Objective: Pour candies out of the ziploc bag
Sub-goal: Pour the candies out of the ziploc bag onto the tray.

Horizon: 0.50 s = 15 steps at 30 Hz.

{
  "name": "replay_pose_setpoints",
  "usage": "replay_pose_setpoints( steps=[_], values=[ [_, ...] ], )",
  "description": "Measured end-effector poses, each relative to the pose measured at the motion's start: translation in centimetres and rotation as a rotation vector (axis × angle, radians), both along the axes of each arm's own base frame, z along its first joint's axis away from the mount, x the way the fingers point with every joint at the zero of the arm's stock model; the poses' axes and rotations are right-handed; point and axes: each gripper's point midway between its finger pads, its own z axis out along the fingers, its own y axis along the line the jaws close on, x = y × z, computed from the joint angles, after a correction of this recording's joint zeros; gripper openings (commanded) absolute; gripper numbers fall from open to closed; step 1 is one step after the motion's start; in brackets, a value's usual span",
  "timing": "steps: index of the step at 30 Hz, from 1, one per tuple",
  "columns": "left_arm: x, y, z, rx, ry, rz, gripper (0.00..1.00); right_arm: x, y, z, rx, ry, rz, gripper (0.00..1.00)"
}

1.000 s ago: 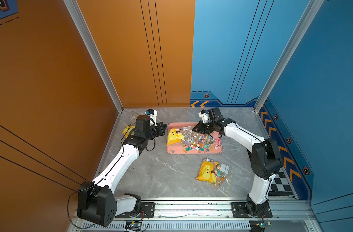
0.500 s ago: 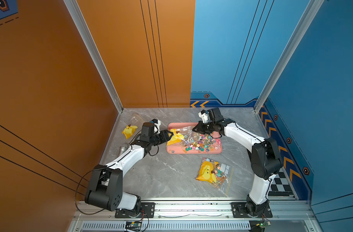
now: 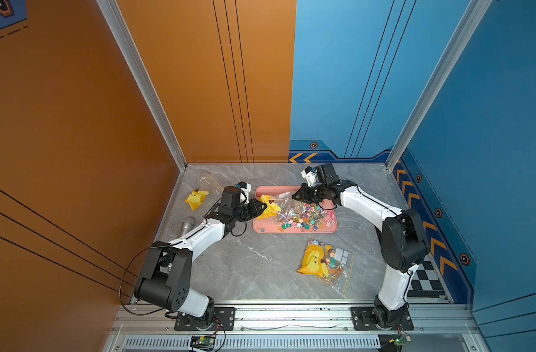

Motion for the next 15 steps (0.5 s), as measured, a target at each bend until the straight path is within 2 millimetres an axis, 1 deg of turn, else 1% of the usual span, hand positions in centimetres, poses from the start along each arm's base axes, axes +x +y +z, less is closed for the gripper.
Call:
replay_pose_setpoints(
  steps=[2, 8, 15],
  values=[
    [0.0, -0.1, 0.1, -0.002, -0.002, 0.0, 0.0, 0.0, 0.0, 0.0, 0.0, 0.0, 0.0, 0.0],
    [0.0, -0.3, 0.3, -0.006, -0.008, -0.005, 0.0, -0.2, -0.1, -0.4, -0.004, 0.009, 0.0, 0.0],
    [0.3, -0.8, 1.2, -0.012, -0.031, -0.013, 0.0, -0.3, -0.1, -0.3, -0.003, 0.007, 0.0, 0.0]
  ],
)
